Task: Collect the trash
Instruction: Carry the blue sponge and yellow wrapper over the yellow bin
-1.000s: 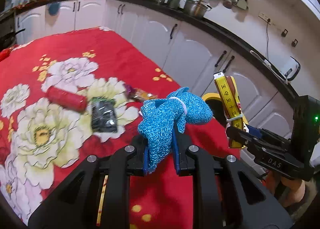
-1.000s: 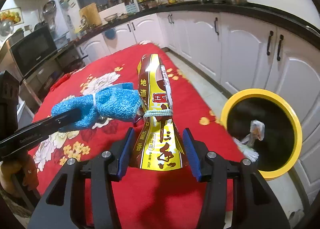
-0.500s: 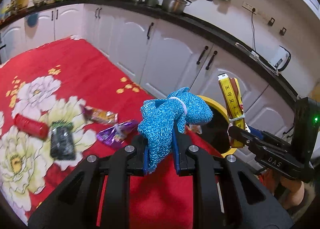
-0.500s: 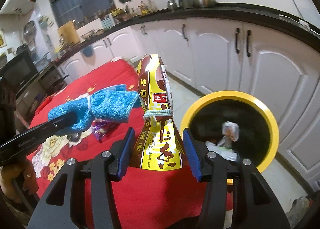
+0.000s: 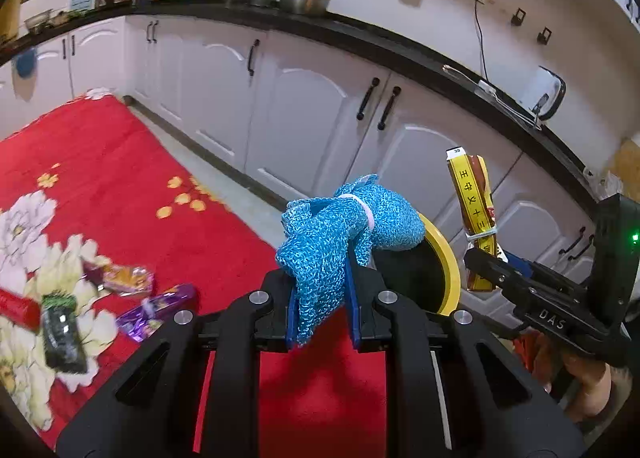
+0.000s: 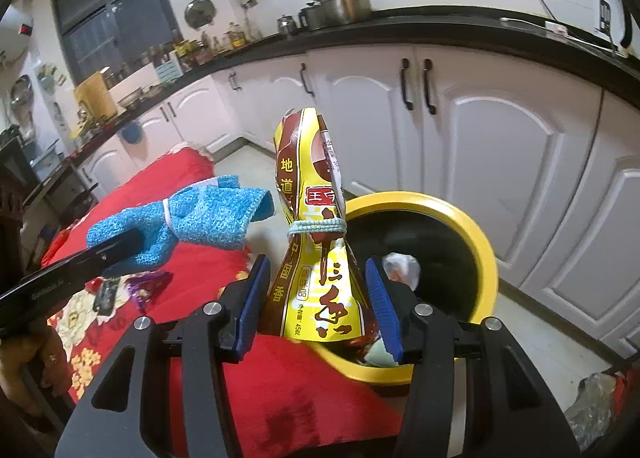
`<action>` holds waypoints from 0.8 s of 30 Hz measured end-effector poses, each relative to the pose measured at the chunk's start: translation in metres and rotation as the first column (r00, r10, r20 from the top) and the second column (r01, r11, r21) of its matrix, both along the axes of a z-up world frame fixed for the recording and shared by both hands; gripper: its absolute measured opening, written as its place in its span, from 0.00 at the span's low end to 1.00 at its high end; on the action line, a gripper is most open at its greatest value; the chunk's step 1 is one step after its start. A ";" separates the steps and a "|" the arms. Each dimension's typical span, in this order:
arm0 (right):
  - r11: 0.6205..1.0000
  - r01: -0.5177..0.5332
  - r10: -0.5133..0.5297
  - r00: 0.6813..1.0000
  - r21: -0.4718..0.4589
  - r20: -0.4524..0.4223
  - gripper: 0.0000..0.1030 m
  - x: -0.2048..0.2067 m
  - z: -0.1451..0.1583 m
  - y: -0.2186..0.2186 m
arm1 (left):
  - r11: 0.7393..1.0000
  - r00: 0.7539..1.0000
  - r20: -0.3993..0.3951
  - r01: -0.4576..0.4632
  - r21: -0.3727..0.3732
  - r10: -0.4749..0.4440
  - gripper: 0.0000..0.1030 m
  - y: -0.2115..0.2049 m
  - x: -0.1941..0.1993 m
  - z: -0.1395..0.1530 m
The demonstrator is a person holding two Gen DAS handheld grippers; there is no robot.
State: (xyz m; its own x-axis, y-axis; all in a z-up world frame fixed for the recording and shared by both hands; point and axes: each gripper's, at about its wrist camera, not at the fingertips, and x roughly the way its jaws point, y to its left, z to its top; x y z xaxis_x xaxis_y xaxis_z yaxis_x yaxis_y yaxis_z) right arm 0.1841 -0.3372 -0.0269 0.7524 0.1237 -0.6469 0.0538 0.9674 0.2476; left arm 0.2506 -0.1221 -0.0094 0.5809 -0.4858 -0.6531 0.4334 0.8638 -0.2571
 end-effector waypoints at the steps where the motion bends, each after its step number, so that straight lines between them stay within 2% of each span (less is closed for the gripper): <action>1: 1.000 0.010 -0.010 1.000 0.000 -0.002 0.46 0.000 -0.002 -0.003 | 1.000 1.000 -0.003 0.008 0.002 -0.008 0.12 -0.005 0.003 -0.002; 13: 0.996 0.084 -0.084 0.996 0.012 -0.042 0.46 0.006 -0.023 -0.037 | 0.997 0.998 -0.026 0.064 0.035 -0.063 0.13 -0.047 0.023 -0.021; 24: 0.994 0.106 -0.104 0.989 0.017 -0.103 0.46 0.020 -0.048 -0.051 | 0.993 0.992 -0.080 0.098 0.064 -0.093 0.14 -0.079 0.042 -0.047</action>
State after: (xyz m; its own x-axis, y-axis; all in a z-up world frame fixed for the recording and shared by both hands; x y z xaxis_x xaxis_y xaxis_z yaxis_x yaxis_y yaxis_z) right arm 0.2042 -0.3879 -0.0747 0.6926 0.0625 -0.7186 0.1807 0.9494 0.2568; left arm 0.2930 -0.2008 -0.0564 0.4805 -0.4902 -0.7272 0.4962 0.8357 -0.2354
